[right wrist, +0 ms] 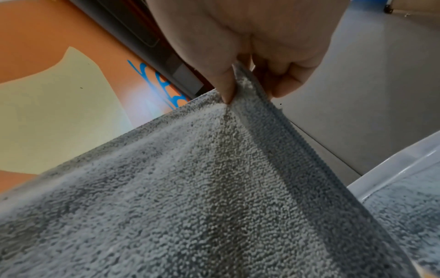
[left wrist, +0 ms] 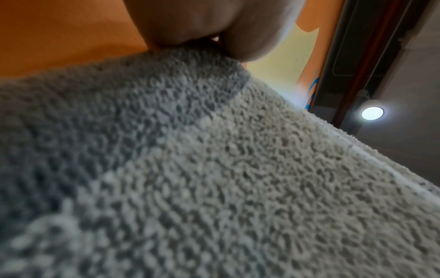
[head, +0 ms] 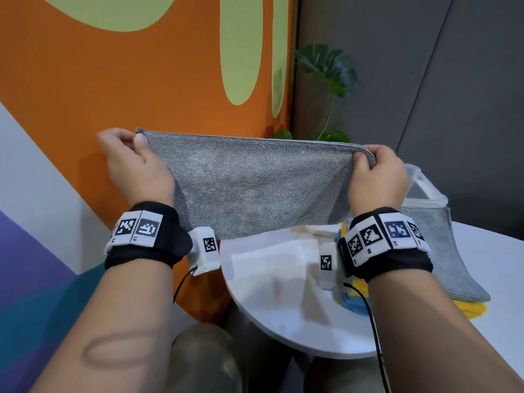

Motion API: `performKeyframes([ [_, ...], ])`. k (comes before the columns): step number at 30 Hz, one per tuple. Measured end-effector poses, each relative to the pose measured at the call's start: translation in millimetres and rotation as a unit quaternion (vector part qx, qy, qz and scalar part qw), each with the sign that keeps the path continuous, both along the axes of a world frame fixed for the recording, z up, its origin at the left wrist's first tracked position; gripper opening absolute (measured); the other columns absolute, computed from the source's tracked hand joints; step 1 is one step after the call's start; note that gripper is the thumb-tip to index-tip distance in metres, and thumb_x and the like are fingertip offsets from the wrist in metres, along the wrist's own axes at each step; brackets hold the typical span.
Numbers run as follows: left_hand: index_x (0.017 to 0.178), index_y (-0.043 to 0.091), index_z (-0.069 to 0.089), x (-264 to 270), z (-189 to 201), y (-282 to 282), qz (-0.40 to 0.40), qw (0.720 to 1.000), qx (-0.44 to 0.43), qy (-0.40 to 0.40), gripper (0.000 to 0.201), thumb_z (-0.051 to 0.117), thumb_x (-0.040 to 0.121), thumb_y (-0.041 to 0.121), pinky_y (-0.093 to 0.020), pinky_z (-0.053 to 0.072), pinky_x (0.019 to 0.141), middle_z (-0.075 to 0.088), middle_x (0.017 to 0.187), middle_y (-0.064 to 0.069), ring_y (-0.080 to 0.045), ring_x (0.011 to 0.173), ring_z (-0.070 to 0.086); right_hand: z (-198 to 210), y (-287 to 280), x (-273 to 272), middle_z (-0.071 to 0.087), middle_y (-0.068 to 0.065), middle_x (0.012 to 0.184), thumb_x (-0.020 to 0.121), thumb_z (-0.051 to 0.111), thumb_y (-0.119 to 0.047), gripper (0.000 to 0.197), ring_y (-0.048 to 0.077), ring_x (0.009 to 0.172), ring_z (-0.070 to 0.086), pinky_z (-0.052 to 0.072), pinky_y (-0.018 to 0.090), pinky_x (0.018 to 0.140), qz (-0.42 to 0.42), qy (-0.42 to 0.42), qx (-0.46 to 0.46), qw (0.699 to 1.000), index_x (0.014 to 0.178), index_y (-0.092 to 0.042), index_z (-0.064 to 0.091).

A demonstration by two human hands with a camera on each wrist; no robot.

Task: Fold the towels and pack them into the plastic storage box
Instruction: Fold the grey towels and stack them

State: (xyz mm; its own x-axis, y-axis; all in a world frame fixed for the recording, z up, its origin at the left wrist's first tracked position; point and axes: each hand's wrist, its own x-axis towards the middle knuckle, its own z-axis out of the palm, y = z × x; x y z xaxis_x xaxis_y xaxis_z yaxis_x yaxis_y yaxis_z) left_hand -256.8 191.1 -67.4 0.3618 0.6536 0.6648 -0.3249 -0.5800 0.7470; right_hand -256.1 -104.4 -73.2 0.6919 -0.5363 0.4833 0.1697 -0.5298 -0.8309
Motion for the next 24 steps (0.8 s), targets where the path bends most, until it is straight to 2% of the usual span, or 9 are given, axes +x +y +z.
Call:
performKeyframes([
  [2, 0.101, 0.018, 0.035, 0.2, -0.4, 1.1, 0.0, 1.0, -0.003, 0.005, 0.008, 0.041, 0.097, 0.014, -0.009, 0.029, 0.065, 0.041, 0.078, 0.012, -0.011, 0.075, 0.041, 1.2, 0.4, -1.6, 0.065, 0.002, 0.102, 0.095, 0.049, -0.026, 0.019, 0.02, 0.097, 0.058, 0.046, 0.033, 0.089, 0.004, -0.005, 0.013, 1.0, 0.106, -0.017, 0.062],
  [6, 0.101, 0.017, 0.036, -1.6, 0.3, 1.9, -0.009, 1.0, -0.014, 0.012, 0.008, 0.043, 0.098, 0.014, -0.003, 0.031, 0.064, 0.047, 0.093, -0.002, -0.013, 0.079, 0.044, 1.9, 1.7, -6.2, 0.059, -0.01, 0.084, 0.094, 0.053, -0.027, 0.013, 0.014, 0.087, 0.057, 0.045, 0.026, 0.08, 0.004, -0.016, 0.043, 0.999, 0.099, -0.019, 0.062],
  [10, 0.101, 0.017, 0.035, -2.9, -1.2, 3.1, -0.024, 0.999, -0.02, 0.012, 0.011, 0.042, 0.097, 0.011, -0.004, 0.034, 0.067, 0.046, 0.089, 0.004, -0.011, 0.079, 0.045, 2.5, 0.3, -7.8, 0.051, -0.018, 0.07, 0.092, 0.058, -0.031, 0.01, 0.01, 0.078, 0.054, 0.041, 0.023, 0.072, -0.001, -0.024, 0.069, 0.997, 0.089, -0.021, 0.057],
  [12, 0.099, 0.019, 0.036, -1.8, -4.0, 4.0, -0.033, 0.999, -0.015, 0.016, 0.012, 0.041, 0.095, 0.008, -0.005, 0.033, 0.066, 0.042, 0.081, 0.013, -0.006, 0.072, 0.044, 2.0, -0.5, -6.8, 0.05, -0.016, 0.072, 0.092, 0.057, -0.032, 0.013, 0.012, 0.078, 0.052, 0.039, 0.024, 0.071, 0.001, -0.037, 0.068, 0.997, 0.089, -0.02, 0.051],
  [15, 0.083, 0.031, 0.041, 1.8, -8.1, 7.0, -0.05, 0.998, -0.008, 0.048, 0.029, 0.038, 0.09, 0.003, -0.007, 0.034, 0.066, 0.045, 0.078, 0.015, 0.001, 0.069, 0.045, -0.3, -2.1, -2.6, 0.053, -0.005, 0.083, 0.094, 0.052, -0.03, 0.016, 0.016, 0.081, 0.05, 0.037, 0.026, 0.071, 0.002, -0.046, 0.056, 0.997, 0.1, -0.015, 0.05],
  [18, 0.071, 0.032, 0.05, 5.7, -11.9, 11.8, -0.055, 0.995, 0.004, 0.086, 0.035, 0.034, 0.078, 0.001, -0.024, 0.041, 0.08, 0.063, 0.093, -0.002, -0.015, 0.083, 0.054, -3.4, -3.9, 0.4, 0.056, 0.003, 0.096, 0.095, 0.052, -0.028, 0.021, 0.017, 0.087, 0.05, 0.035, 0.025, 0.073, -0.006, -0.045, 0.039, 0.998, 0.108, -0.011, 0.053],
  [20, 0.074, 0.028, 0.06, 9.0, -14.8, 13.9, -0.058, 0.993, 0.002, 0.103, 0.037, 0.035, 0.074, 0.0, -0.02, 0.039, 0.083, 0.065, 0.103, -0.011, -0.015, 0.088, 0.053, -5.1, -5.2, 1.9, 0.059, 0.003, 0.101, 0.094, 0.053, -0.028, 0.02, 0.015, 0.09, 0.051, 0.035, 0.023, 0.075, -0.01, -0.034, 0.036, 0.999, 0.107, -0.013, 0.056],
  [22, 0.073, 0.027, 0.064, 11.9, -17.0, 15.0, -0.06, 0.99, -0.004, 0.126, 0.039, 0.037, 0.076, -0.001, -0.019, 0.04, 0.085, 0.065, 0.108, -0.009, -0.015, 0.09, 0.055, -6.2, -6.1, 3.3, 0.062, 0.003, 0.103, 0.093, 0.056, -0.028, 0.019, 0.016, 0.092, 0.055, 0.038, 0.023, 0.078, -0.014, -0.018, 0.03, 0.999, 0.106, -0.014, 0.058],
  [24, 0.068, 0.033, 0.064, 14.4, -19.6, 16.5, -0.063, 0.988, 0.001, 0.141, 0.041, 0.037, 0.076, 0.003, -0.03, 0.049, 0.084, 0.066, 0.106, -0.008, -0.022, 0.086, 0.059, -6.3, -6.0, 3.5, 0.062, 0.002, 0.101, 0.093, 0.057, -0.029, 0.02, 0.017, 0.092, 0.056, 0.039, 0.024, 0.078, -0.016, -0.006, 0.027, 0.999, 0.106, -0.014, 0.059],
])
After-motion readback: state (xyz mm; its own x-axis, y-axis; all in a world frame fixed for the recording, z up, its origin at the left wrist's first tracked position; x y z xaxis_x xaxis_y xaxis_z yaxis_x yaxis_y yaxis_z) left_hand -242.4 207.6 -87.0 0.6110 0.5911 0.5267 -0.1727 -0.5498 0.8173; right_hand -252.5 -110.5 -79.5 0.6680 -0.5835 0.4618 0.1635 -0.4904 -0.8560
